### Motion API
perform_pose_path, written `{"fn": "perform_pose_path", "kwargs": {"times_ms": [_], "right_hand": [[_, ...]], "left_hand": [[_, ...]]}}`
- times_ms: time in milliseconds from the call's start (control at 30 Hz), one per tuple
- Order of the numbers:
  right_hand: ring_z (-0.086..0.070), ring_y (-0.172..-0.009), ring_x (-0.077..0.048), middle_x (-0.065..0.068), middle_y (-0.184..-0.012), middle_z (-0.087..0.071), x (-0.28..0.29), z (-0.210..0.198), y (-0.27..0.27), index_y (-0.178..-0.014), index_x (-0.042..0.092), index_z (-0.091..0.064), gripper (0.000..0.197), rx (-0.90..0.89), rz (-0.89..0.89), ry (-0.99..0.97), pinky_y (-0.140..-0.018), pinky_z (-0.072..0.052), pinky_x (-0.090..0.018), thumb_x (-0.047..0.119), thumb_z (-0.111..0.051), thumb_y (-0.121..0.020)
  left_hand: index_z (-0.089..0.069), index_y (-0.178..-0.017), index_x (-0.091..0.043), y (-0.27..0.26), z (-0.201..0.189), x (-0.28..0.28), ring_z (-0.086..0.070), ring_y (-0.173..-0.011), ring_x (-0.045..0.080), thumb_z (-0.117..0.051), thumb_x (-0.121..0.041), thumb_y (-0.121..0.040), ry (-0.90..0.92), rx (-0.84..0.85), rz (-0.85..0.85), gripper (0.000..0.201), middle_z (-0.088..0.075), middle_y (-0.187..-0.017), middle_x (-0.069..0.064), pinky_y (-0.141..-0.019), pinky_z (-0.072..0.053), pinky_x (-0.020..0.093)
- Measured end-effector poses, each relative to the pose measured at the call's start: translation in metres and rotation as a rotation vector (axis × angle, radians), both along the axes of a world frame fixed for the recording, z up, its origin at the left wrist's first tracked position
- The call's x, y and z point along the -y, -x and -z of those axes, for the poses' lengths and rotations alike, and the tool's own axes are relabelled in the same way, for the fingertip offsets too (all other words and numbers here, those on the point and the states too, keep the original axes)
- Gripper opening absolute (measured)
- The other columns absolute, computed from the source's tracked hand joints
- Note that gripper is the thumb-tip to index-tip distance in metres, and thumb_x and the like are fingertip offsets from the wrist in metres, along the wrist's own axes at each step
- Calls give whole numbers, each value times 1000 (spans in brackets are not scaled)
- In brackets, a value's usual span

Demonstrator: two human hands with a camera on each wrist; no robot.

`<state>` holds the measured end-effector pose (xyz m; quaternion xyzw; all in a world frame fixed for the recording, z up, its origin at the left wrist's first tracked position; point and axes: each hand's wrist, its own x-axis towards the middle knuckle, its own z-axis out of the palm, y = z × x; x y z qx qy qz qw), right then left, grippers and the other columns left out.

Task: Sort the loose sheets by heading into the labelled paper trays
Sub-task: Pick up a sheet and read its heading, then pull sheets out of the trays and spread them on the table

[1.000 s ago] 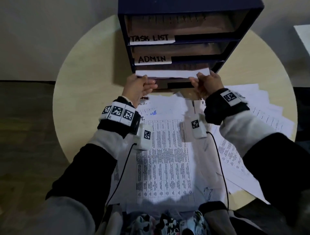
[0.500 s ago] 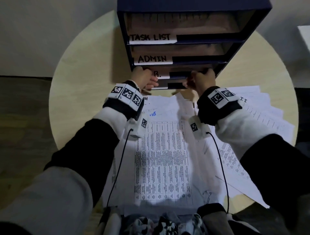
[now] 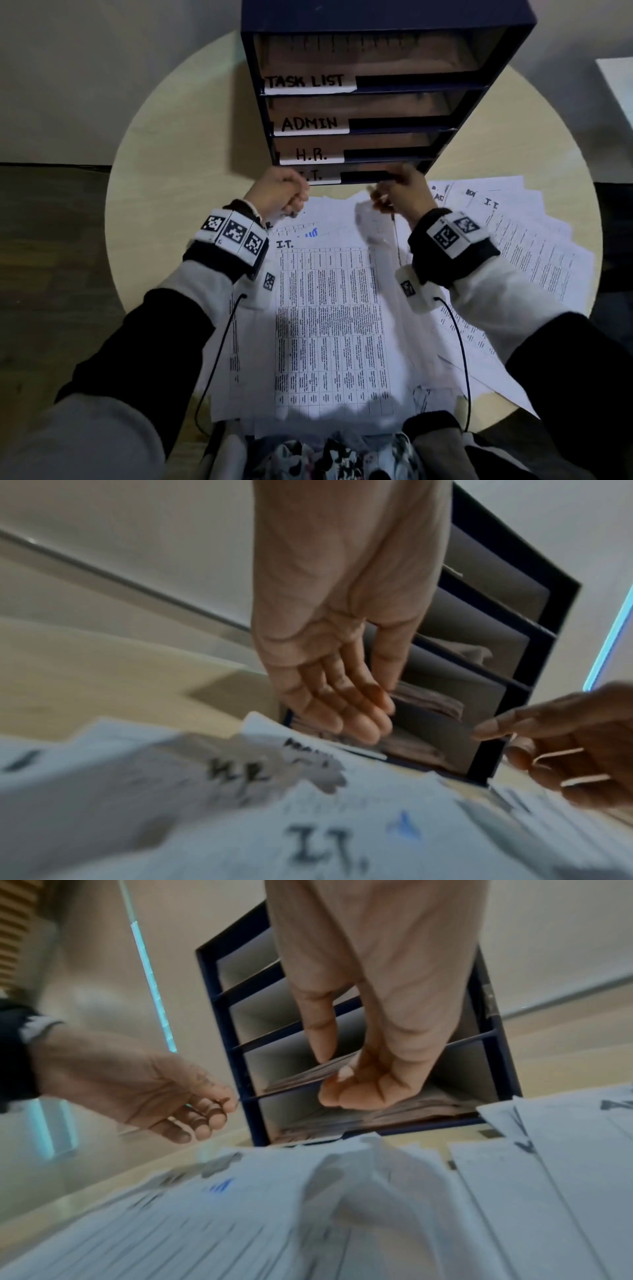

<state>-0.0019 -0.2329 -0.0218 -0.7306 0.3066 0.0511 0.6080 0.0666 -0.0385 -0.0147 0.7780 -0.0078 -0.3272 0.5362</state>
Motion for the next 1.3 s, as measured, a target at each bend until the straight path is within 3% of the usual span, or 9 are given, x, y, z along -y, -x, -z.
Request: {"fn": "perform_pose_path", "kwargs": {"times_ms": [167, 333, 467, 633, 833, 933, 1067, 1167, 1300], "right_hand": [[-52, -94, -14, -3, -108, -58, -25, 10, 37, -116, 7, -57, 30, -122, -470, 419, -81, -41, -24, 14, -61, -87], [-35, -124, -26, -3, -130, -42, -38, 22, 51, -126, 22, -46, 64, -315, -676, 689, -104, -30, -47, 43, -73, -71], [-40, -118, -27, -6, -127, -39, -35, 23, 58, -123, 23, -47, 62, -291, -609, 654, -104, -34, -45, 31, -77, -69], [-56, -93, -31, -11, -102, -56, -26, 23, 76, -111, 12, -58, 26, -54, -586, 635, -87, -46, -41, 6, -50, -87], [-51, -84, -24, 0, -87, -44, 2, 23, 79, -99, 9, -61, 25, -15, -439, 809, -80, -28, -31, -1, -43, -85], [-52, -90, -27, -1, -86, -43, 12, 23, 80, -92, 7, -64, 23, 24, -348, 875, -76, -22, -30, -1, -44, -84], [-38, -113, -29, -9, -111, -48, 13, 25, 91, -98, 11, -66, 19, -24, -400, 1003, -91, -28, -41, 9, -56, -82], [-29, -128, -26, -2, -131, -43, 11, 20, 101, -115, 19, -59, 38, -138, -595, 1020, -107, -16, -51, 25, -63, -79], [-34, -128, -17, 3, -123, -56, 13, 14, 101, -116, 20, -57, 39, -211, -667, 952, -112, -8, -50, 43, -60, -84]], "left_hand": [[-61, -75, -8, 25, 15, -20, -53, -94, 20, -54, -6, -91, -236, 3, 238, 18, -59, -91, 8, -92, -44, 37], [-64, -102, -4, 39, 20, -24, -51, -97, 12, -54, -11, -91, -419, 145, 424, 17, -58, -101, 1, -84, -37, 22], [-61, -99, -10, 47, 24, -21, -52, -91, 15, -61, -14, -87, -362, 150, 402, 12, -56, -100, 3, -73, -38, 19], [-62, -71, -14, 52, 26, -26, -53, -77, 15, -68, -15, -82, -257, 149, 357, 14, -58, -72, -1, -72, -39, 22], [-59, -71, -3, 58, 31, -40, -60, -70, 24, -70, 4, -76, -16, -147, 181, 14, -60, -74, 17, -70, -54, 28], [-61, -95, -8, 57, 35, -40, -54, -89, 17, -72, 2, -75, -253, 71, 211, 25, -54, -95, 8, -73, -48, 18], [-48, -126, -15, 50, 42, -40, -34, -124, 26, -73, -18, -76, -561, 199, 273, 56, -36, -128, 13, -103, -36, 36], [-47, -123, -17, 52, 41, -30, -30, -124, 29, -69, -26, -81, -667, 225, 347, 48, -37, -127, 11, -102, -34, 41], [-53, -113, -18, 55, 40, -9, -39, -120, 29, -54, -23, -91, -635, 356, 371, 22, -48, -122, 9, -100, -32, 40]]}}
